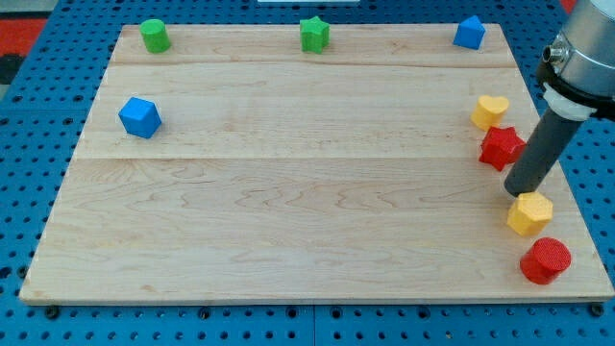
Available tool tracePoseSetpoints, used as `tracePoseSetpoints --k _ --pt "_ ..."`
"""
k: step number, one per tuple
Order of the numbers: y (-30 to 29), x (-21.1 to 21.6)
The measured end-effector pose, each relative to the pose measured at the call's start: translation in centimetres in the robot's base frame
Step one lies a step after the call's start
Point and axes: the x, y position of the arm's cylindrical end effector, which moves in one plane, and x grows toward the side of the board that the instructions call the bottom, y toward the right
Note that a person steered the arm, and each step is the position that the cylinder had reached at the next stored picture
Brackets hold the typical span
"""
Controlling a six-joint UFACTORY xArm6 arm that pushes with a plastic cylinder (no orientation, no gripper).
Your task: Move the yellow heart and the red star away from each other
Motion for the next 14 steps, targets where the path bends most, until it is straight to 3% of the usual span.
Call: tracePoseSetpoints --k 2,3,6,7,8,13,14 --pt "-1.1 0.2" --pt "-1.1 -1.9" --pt "7.4 -8.8" --pt "4.0 -11.9" --pt "1.0 -12.1" --pt "2.9 -9.6" --pt "0.5 -11.6"
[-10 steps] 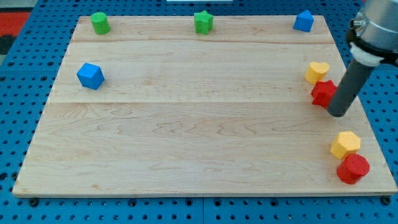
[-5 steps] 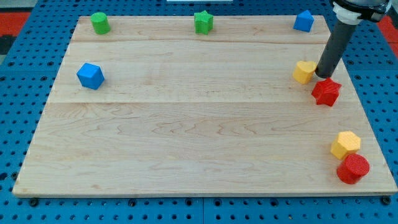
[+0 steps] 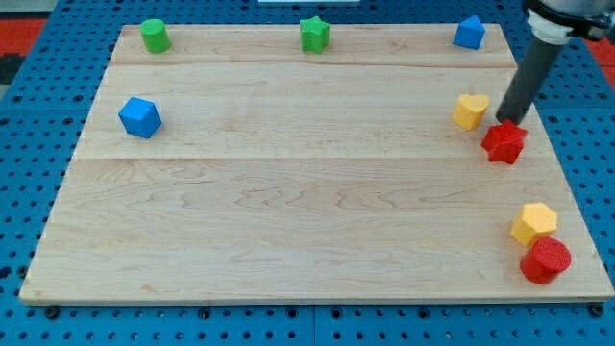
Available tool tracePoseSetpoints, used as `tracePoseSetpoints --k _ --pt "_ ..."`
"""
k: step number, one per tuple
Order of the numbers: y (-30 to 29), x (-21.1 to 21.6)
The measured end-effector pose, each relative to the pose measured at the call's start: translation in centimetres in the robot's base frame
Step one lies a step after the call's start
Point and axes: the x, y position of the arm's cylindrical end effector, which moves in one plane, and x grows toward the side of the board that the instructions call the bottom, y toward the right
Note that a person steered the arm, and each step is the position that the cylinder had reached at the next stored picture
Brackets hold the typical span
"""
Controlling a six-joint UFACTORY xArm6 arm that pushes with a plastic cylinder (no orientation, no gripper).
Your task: Move the yellow heart and the red star away from each other
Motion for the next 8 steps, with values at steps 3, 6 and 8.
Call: tracePoseSetpoints --k 3,6,8 --pt "-0.6 0.7" --pt "1.9 3.7" --pt "1.5 5.9"
